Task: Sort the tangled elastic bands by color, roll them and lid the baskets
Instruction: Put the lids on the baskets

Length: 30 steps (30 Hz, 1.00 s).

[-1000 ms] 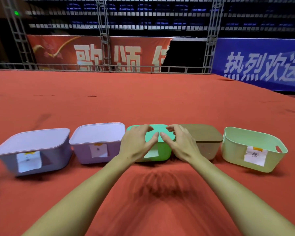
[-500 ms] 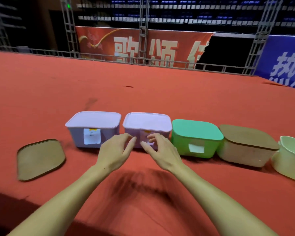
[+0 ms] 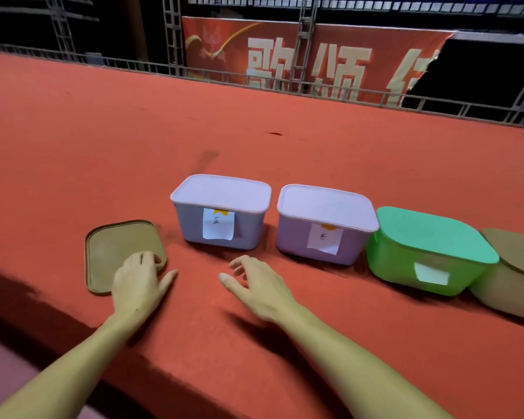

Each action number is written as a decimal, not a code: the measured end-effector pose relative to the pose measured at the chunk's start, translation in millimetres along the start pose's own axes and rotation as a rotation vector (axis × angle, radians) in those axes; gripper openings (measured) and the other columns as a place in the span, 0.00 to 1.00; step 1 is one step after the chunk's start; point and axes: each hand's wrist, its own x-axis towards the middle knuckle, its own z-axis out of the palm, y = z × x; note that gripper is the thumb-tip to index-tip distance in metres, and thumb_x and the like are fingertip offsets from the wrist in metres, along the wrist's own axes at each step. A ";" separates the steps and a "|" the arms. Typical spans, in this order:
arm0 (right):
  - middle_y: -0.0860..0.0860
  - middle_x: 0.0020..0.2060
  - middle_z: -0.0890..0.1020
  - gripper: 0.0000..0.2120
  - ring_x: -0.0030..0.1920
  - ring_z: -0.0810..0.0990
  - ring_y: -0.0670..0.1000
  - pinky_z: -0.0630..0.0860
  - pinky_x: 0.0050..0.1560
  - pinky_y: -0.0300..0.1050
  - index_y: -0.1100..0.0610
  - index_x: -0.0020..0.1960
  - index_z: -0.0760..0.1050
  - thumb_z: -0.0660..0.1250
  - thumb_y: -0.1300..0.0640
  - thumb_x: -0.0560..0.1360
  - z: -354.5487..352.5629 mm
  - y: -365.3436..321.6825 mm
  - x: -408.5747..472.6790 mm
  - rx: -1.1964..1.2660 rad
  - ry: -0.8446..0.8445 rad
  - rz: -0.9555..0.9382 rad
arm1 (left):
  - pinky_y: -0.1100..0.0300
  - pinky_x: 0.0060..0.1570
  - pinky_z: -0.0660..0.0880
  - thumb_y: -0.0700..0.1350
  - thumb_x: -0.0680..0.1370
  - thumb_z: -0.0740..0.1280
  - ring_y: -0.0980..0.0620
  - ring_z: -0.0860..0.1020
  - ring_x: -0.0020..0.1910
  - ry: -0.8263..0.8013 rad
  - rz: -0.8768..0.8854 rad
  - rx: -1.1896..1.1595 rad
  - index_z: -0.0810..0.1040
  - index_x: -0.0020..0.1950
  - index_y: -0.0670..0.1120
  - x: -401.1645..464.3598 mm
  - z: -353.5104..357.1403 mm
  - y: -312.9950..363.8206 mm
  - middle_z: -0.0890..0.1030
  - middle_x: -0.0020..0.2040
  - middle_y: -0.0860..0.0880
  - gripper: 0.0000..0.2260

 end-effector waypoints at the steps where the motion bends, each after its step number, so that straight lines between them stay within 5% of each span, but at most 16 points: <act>1: 0.40 0.60 0.80 0.23 0.61 0.77 0.47 0.76 0.62 0.55 0.41 0.65 0.72 0.58 0.28 0.79 8.8 -4.0 5.5 0.001 -0.012 -0.004 | 0.45 0.44 0.76 0.55 0.74 0.80 0.38 0.80 0.48 0.011 -0.022 0.009 0.77 0.47 0.46 0.0 2.2 -3.9 0.80 0.46 0.45 0.17; 9: 0.47 0.61 0.81 0.20 0.62 0.80 0.51 0.77 0.64 0.57 0.47 0.68 0.72 0.62 0.38 0.82 59.1 -35.9 47.6 0.115 -0.034 -0.059 | 0.47 0.41 0.74 0.51 0.77 0.77 0.39 0.82 0.38 0.040 0.060 0.072 0.73 0.42 0.48 -8.1 -16.7 19.7 0.80 0.36 0.45 0.15; 15: 0.50 0.75 0.68 0.43 0.74 0.71 0.51 0.72 0.74 0.54 0.40 0.81 0.56 0.74 0.44 0.72 60.5 -19.9 55.3 0.293 -0.075 -0.120 | 0.58 0.26 0.63 0.62 0.82 0.59 0.41 0.77 0.21 0.255 0.217 0.150 0.73 0.43 0.47 -26.2 -64.1 77.8 0.76 0.26 0.45 0.20; 19: 0.46 0.75 0.69 0.41 0.75 0.69 0.48 0.70 0.76 0.53 0.43 0.82 0.58 0.76 0.46 0.76 40.0 3.3 47.7 0.375 0.029 -0.197 | 0.60 0.26 0.60 0.60 0.83 0.63 0.41 0.76 0.19 0.377 0.327 0.112 0.73 0.43 0.47 -33.6 -104.9 115.5 0.74 0.23 0.46 0.17; 25: 0.44 0.68 0.73 0.30 0.70 0.73 0.48 0.73 0.71 0.55 0.42 0.75 0.65 0.73 0.43 0.78 -17.3 31.2 23.0 0.385 0.300 -0.172 | 0.50 0.34 0.73 0.65 0.83 0.64 0.35 0.82 0.35 0.255 0.240 -0.412 0.76 0.48 0.52 -25.6 -139.4 161.6 0.84 0.33 0.51 0.17; 30: 0.43 0.60 0.76 0.27 0.61 0.72 0.48 0.73 0.66 0.52 0.44 0.67 0.70 0.72 0.33 0.74 -77.8 74.9 -19.5 0.120 0.496 -0.050 | 0.55 0.36 0.72 0.61 0.80 0.73 0.55 0.79 0.32 0.076 0.199 -0.869 0.77 0.46 0.52 -26.9 -142.2 201.1 0.82 0.30 0.59 0.14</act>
